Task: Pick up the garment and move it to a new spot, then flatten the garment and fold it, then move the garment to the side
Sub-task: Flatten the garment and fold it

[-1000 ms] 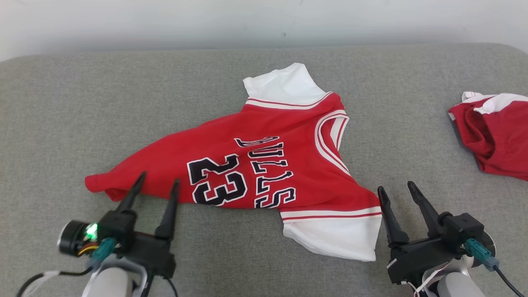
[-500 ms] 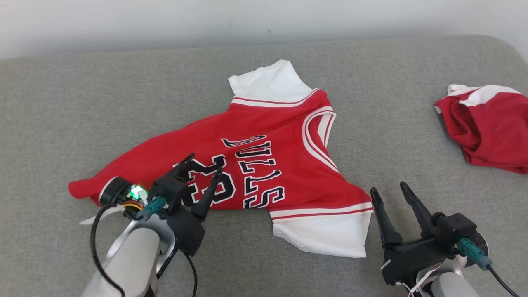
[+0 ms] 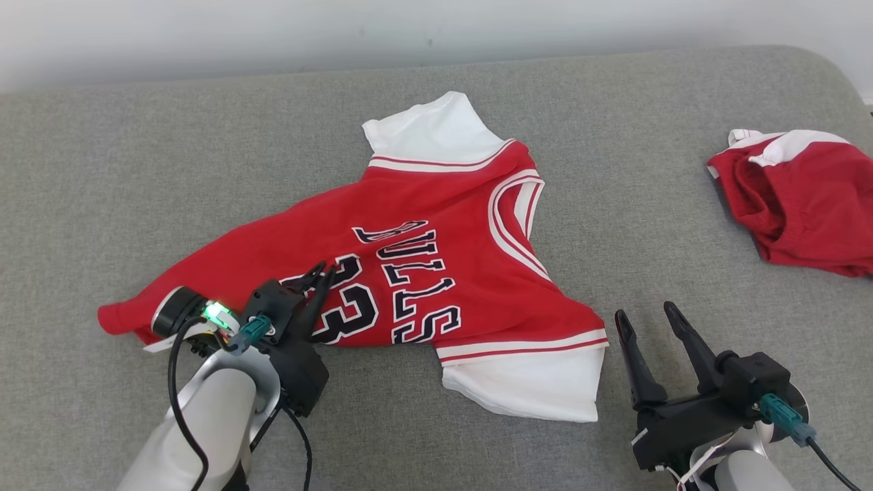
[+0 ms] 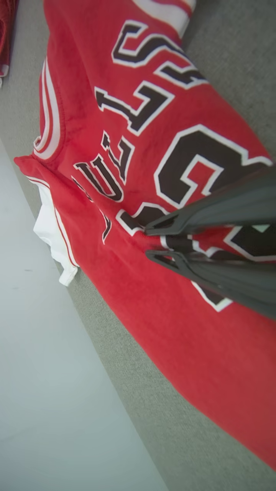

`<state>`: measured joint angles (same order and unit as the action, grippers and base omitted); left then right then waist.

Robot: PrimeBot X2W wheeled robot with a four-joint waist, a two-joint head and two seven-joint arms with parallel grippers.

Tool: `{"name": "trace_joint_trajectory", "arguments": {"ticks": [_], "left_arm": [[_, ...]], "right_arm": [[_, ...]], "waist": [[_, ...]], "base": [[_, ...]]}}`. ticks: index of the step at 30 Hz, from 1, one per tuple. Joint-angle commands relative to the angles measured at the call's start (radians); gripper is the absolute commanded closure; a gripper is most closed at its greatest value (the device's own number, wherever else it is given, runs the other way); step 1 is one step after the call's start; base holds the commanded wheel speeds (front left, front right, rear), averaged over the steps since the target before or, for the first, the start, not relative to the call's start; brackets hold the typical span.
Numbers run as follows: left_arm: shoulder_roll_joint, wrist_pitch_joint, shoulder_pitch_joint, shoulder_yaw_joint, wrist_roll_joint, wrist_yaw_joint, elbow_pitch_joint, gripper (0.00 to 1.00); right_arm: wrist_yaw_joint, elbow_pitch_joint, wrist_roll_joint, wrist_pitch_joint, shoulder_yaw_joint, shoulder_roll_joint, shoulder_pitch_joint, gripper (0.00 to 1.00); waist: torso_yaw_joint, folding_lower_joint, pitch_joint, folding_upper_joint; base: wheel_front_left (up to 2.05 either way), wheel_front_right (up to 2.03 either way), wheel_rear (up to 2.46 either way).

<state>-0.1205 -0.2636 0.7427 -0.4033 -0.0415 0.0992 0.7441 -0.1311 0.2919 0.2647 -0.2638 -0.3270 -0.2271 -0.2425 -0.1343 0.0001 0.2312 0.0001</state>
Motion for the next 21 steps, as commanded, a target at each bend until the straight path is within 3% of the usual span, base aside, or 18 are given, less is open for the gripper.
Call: {"name": "trace_joint_trajectory", "arguments": {"ticks": [1,5,13,21], "left_arm": [[-0.01,-0.001,0.014,-0.006,0.002,-0.009,-0.005,1.0],[-0.019,-0.001,0.029,-0.012,0.008,-0.012,0.003,1.0],[-0.061,-0.001,0.13,-0.007,-0.006,-0.041,-0.142,1.0],[-0.135,-0.001,0.323,-0.017,-0.05,-0.055,0.006,1.0]], "right_arm": [[0.001,0.0,-0.001,0.0,0.0,0.003,-0.012,0.0],[0.001,-0.003,-0.001,0.0,0.0,0.008,-0.014,0.0],[0.001,-0.007,0.008,0.0,-0.001,0.012,-0.04,0.0],[0.001,-0.016,0.018,0.0,-0.033,0.025,-0.089,0.0]], "waist": [[0.001,-0.0001,0.004,-0.0001],[0.001,-0.0001,0.016,-0.0001],[-0.008,-0.0001,0.061,-0.0001],[-0.098,-0.0001,0.158,-0.0001]], "base": [[0.0,0.0,0.0],[0.0,0.0,0.0],[0.0,0.0,0.0],[0.0,0.0,0.0]]}}
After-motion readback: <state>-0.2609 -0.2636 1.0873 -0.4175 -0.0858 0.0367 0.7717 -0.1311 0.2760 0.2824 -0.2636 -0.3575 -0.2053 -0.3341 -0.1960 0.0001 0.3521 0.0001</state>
